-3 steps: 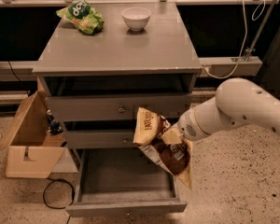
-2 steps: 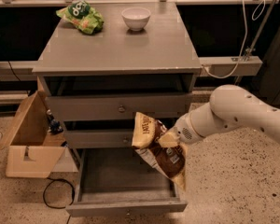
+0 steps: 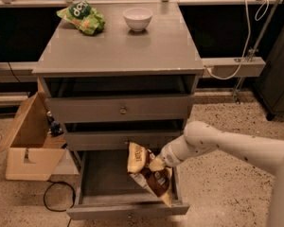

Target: Place brown chip bag into bottom drawer

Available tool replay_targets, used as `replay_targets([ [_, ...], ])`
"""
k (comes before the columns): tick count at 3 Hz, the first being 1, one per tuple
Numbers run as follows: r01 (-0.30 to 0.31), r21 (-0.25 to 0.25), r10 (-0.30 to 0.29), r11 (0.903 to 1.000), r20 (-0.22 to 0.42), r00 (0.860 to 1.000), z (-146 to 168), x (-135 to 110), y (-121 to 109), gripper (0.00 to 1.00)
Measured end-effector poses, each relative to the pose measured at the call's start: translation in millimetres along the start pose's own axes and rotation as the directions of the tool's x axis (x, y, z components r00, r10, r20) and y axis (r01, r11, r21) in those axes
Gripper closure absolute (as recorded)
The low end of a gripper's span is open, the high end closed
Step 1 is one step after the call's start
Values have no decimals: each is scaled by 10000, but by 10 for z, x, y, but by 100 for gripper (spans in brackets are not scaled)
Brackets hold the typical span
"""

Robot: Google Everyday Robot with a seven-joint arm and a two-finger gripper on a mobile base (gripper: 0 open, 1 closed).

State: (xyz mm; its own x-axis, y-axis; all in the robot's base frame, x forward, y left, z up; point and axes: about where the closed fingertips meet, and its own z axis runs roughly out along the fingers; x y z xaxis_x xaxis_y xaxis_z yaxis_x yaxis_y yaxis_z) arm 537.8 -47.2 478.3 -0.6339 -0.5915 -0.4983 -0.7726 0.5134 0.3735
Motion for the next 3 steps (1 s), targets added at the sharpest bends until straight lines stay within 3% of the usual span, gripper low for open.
replay_targets([
  [1,-462,-410,444,9981,-443,9980,629,259,-288,96],
  [2,-742,-587,688,9955,-887,9937,1005,356,-406,73],
  [3,-938,-419,887,9947,-1120,9897,1211,386,-546,50],
])
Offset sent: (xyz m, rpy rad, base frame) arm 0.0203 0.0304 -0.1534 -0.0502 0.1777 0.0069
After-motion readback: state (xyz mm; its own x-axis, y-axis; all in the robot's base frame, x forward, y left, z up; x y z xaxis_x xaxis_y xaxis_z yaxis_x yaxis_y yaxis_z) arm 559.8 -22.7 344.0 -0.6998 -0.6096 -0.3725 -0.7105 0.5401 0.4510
